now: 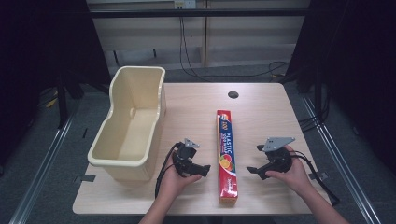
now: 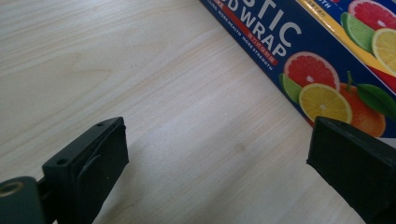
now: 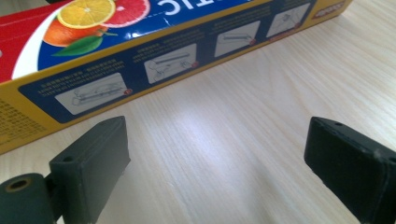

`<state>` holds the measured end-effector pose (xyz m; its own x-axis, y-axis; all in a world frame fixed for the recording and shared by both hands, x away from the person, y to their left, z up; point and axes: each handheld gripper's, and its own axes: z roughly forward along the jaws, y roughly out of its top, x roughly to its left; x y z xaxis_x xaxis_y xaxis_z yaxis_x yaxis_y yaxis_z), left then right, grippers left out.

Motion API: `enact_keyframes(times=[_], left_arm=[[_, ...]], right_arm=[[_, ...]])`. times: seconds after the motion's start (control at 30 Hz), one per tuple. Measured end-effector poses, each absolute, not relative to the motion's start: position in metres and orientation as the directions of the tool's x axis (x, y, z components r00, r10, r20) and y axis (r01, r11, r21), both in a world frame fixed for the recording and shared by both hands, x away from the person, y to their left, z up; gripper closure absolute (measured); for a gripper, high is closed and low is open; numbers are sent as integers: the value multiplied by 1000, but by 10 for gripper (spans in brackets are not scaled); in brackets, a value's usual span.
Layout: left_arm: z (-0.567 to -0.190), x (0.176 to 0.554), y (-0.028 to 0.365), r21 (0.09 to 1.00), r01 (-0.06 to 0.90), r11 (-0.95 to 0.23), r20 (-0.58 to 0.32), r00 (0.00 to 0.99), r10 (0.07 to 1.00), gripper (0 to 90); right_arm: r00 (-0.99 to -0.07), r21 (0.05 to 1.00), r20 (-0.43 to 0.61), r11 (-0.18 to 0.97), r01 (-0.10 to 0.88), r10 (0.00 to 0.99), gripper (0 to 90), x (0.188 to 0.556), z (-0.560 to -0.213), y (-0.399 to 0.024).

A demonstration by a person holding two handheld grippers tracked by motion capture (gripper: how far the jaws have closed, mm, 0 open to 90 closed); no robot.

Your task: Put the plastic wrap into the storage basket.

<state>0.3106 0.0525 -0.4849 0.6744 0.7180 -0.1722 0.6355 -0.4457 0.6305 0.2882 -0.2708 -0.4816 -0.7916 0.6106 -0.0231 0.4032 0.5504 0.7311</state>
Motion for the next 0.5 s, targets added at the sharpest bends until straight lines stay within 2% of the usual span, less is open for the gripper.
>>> enact_keyframes(times=[0.5], left_arm=[[-465,322,41,611,660,-437,-204,664,719,44]], right_arm=[[-754,746,-16,510,428,656,56,293,-480,-289]])
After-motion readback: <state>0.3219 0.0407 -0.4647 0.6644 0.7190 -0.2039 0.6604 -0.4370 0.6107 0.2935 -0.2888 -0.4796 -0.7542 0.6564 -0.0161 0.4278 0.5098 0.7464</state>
